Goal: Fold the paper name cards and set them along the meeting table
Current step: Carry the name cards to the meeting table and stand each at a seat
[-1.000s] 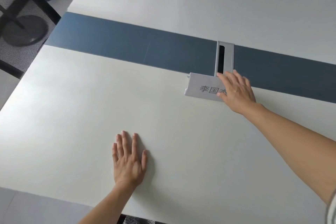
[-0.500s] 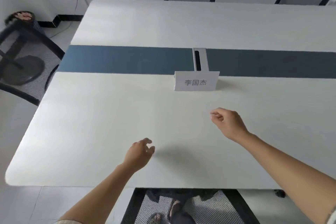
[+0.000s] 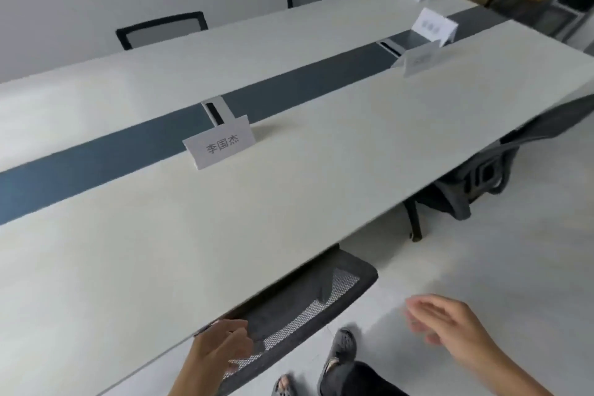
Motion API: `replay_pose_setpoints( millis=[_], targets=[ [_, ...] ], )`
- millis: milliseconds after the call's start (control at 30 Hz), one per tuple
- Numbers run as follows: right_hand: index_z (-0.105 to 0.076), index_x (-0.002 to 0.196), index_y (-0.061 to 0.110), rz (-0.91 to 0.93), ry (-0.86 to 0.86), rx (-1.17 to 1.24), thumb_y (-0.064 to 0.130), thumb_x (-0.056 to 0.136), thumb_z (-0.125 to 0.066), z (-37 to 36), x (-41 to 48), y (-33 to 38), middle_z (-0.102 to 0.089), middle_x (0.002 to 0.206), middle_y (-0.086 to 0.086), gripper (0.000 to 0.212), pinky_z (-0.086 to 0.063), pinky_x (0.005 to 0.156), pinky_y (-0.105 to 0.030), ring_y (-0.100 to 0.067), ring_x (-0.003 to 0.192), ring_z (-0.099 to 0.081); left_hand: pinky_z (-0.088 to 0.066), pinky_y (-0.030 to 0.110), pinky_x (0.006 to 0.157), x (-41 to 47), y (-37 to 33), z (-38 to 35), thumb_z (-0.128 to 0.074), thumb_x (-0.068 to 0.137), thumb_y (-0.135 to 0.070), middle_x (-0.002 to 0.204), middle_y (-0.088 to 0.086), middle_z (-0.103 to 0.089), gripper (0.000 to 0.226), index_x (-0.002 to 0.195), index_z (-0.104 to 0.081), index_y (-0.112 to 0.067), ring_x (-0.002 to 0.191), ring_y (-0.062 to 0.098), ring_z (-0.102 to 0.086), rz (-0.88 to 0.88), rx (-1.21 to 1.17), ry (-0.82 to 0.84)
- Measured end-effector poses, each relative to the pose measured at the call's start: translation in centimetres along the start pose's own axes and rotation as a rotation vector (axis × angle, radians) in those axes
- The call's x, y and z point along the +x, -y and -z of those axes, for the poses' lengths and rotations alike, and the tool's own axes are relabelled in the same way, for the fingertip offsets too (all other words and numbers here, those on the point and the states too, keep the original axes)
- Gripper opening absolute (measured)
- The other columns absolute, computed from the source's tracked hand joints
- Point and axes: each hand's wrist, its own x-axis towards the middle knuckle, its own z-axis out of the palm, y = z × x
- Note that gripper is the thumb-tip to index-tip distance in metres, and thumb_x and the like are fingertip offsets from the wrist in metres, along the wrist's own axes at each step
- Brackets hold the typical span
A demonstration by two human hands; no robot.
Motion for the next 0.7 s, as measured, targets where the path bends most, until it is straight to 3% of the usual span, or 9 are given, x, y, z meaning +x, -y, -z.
replay_pose_setpoints(
  millis=[100,267,367,500,700],
  targets=[
    [-0.073,0.090,0.014,-0.034,-0.114,0.134,0.021,0.088,-0.067,3.5,-2.2,-2.6,-0.078,0.084,-0.005,0.010,-0.050,0.069,-0.034,-0.018,0.074,-0.075,-0.050,0.034,0.061,0.4,-2.3,-3.3,-0.065,0.070,-0.026,0.081,0.023,-0.073,0.034,0.096,-0.069,-0.004,0.072,0.030,-0.068,-0.042,0.019,0.035],
    [-0.073,0.093,0.011,-0.066,-0.268,0.325,0.018,0.090,-0.063,10.2,-4.2,-6.1,-0.079,0.084,-0.004,0.012,-0.052,0.069,-0.036,-0.018,0.074,-0.075,-0.051,0.037,0.068,3.0,-7.7,-11.6,-0.059,0.091,-0.009,0.080,0.016,-0.076,0.012,0.097,-0.069,-0.006,0.080,0.035,-0.070,-0.160,0.161,0.152],
    [-0.074,0.093,0.014,-0.055,-0.377,0.397,0.022,0.088,-0.065,15.7,-4.5,-8.2,-0.079,0.085,-0.001,0.014,-0.055,0.072,-0.038,-0.017,0.077,-0.075,-0.052,0.038,0.070,4.5,-11.6,-18.6,-0.055,0.093,-0.009,0.081,0.013,-0.076,0.015,0.097,-0.069,-0.009,0.078,0.030,-0.071,-0.232,0.245,0.213],
    [-0.074,0.092,0.013,-0.050,-0.487,0.461,0.018,0.089,-0.064,24.1,-3.9,-10.5,-0.079,0.084,-0.001,0.011,-0.053,0.069,-0.036,-0.015,0.075,-0.075,-0.050,0.041,0.072,5.6,-16.4,-30.0,-0.057,0.091,-0.003,0.085,0.024,-0.073,0.014,0.099,-0.068,-0.003,0.078,0.034,-0.067,-0.300,0.248,0.308],
    [-0.073,0.093,0.013,-0.052,-0.635,0.543,0.010,0.090,-0.062,35.2,-2.4,-13.2,-0.079,0.083,-0.003,0.012,-0.054,0.068,-0.037,-0.017,0.074,-0.075,-0.054,0.030,0.067,5.2,-21.1,-44.8,-0.062,0.090,-0.014,0.085,0.010,-0.076,0.013,0.102,-0.067,-0.013,0.079,0.023,-0.071,-0.316,0.360,0.526]
  ],
)
